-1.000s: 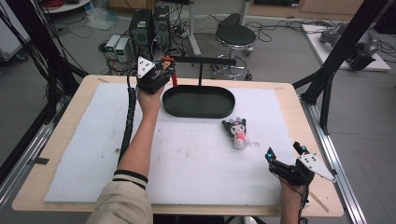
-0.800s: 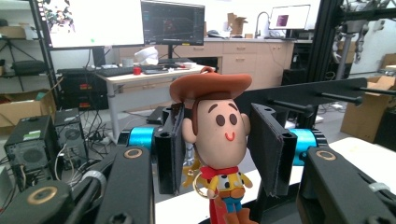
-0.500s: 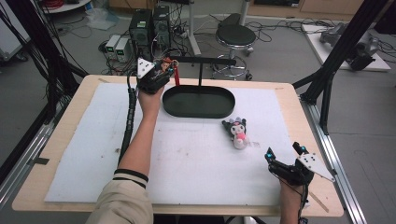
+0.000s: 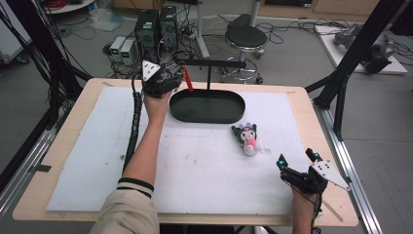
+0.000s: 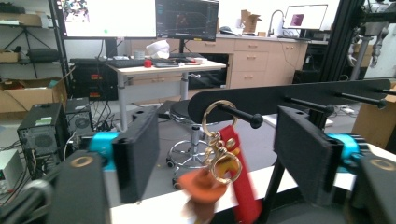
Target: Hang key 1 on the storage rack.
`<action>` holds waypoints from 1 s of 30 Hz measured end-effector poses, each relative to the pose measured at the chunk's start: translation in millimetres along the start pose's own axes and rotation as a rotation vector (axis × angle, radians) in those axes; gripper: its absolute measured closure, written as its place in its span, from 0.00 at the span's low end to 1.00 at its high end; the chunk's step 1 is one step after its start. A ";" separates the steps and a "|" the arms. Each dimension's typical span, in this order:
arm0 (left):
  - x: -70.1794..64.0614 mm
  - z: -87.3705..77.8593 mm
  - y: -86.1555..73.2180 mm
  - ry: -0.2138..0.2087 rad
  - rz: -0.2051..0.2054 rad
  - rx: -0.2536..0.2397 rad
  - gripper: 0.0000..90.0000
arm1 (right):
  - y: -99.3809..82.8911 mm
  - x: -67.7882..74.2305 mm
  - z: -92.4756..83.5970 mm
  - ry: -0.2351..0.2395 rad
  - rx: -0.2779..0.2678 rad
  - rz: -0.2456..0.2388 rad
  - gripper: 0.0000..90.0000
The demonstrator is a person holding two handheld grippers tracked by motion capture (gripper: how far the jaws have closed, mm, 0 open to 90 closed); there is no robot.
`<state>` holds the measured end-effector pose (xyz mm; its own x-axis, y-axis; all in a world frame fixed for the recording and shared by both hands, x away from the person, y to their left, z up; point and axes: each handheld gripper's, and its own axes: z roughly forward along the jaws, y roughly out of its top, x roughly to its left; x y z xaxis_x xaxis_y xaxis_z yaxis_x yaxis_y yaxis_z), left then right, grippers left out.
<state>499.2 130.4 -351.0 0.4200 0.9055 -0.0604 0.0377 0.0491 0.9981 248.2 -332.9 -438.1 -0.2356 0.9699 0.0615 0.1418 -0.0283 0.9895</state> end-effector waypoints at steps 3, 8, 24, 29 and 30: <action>-1.1 -3.5 2.3 -0.001 0.007 0.010 0.16 | 0.6 -0.2 -0.4 0.001 -0.004 -0.001 0.01; -0.1 -12.4 3.9 0.004 0.011 0.021 0.07 | 1.1 0.4 -0.4 0.005 -0.006 -0.003 0.01; 6.6 -60.8 12.9 0.028 0.051 -0.010 0.02 | 5.1 6.9 0.1 0.019 -0.019 -0.010 0.01; 15.8 -82.6 16.6 0.048 0.043 -0.040 0.02 | 6.8 9.9 0.3 0.026 -0.019 -0.014 0.01; 17.7 -86.8 17.1 0.053 0.045 -0.041 0.02 | 7.1 10.4 0.4 0.027 -0.020 -0.016 0.01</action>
<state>428.6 183.9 -333.8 0.3715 0.9283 -0.0162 -0.0172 0.0243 0.9996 247.1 -323.0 -430.5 -0.2635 0.9634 0.0485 0.1183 -0.0177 0.9928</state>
